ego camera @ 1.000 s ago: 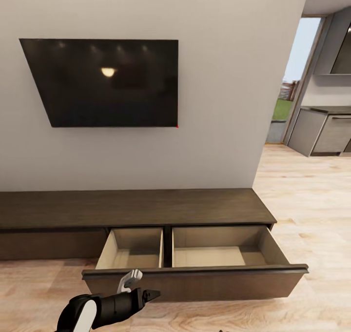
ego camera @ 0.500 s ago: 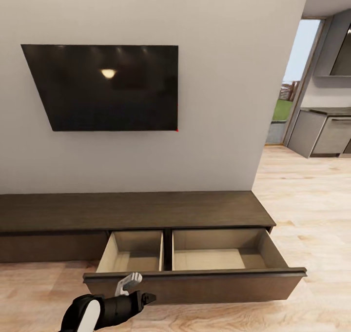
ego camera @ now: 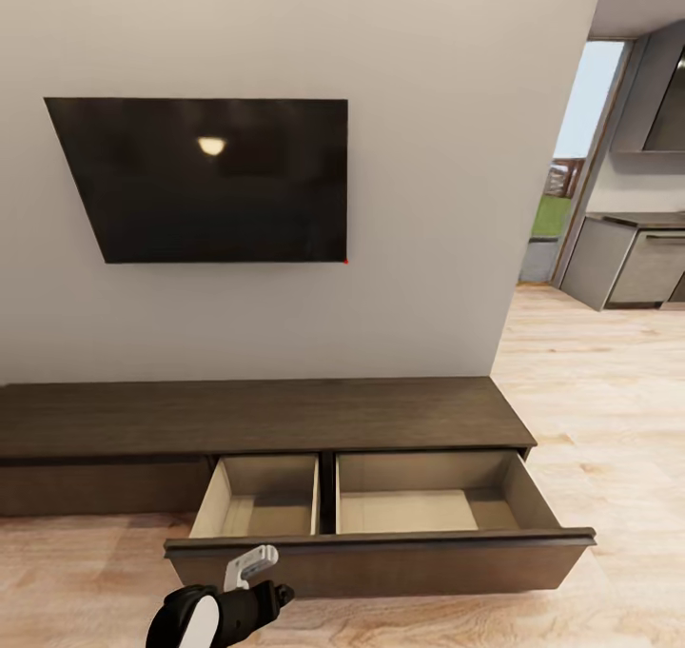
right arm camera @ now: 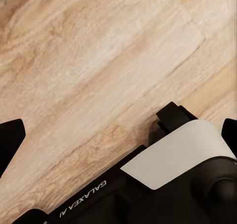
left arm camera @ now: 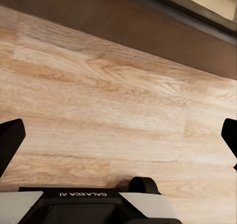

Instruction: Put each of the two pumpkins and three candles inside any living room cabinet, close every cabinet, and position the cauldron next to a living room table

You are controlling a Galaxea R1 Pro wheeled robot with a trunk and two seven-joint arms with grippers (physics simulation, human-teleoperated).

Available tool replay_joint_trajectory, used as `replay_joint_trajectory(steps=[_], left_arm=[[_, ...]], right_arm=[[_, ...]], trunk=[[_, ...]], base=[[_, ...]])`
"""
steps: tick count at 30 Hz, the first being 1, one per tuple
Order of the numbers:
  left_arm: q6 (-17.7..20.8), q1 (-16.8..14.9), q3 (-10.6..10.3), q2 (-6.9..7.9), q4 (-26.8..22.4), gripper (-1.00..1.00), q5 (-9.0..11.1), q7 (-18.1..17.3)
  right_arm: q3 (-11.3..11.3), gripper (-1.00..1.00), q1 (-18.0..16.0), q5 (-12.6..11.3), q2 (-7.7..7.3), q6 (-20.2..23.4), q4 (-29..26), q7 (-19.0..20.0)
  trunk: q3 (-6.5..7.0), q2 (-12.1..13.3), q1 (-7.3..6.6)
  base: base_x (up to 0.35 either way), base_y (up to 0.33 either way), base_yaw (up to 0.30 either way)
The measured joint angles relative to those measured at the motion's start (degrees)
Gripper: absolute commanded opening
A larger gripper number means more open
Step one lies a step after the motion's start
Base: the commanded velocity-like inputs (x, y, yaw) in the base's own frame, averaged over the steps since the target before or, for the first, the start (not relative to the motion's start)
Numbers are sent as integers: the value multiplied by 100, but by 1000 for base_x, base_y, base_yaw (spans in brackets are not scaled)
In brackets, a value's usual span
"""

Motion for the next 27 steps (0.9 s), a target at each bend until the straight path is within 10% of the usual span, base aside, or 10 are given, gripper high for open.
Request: replay_joint_trajectory(steps=[27], left_arm=[[9, 0, -347, -18, -11, 100, 10, 72]], right_arm=[[14, 100, 0, -4, 60, -333, -1, 18]], trunk=[[485, 1083, -593]], base=[[0, 0, 0]])
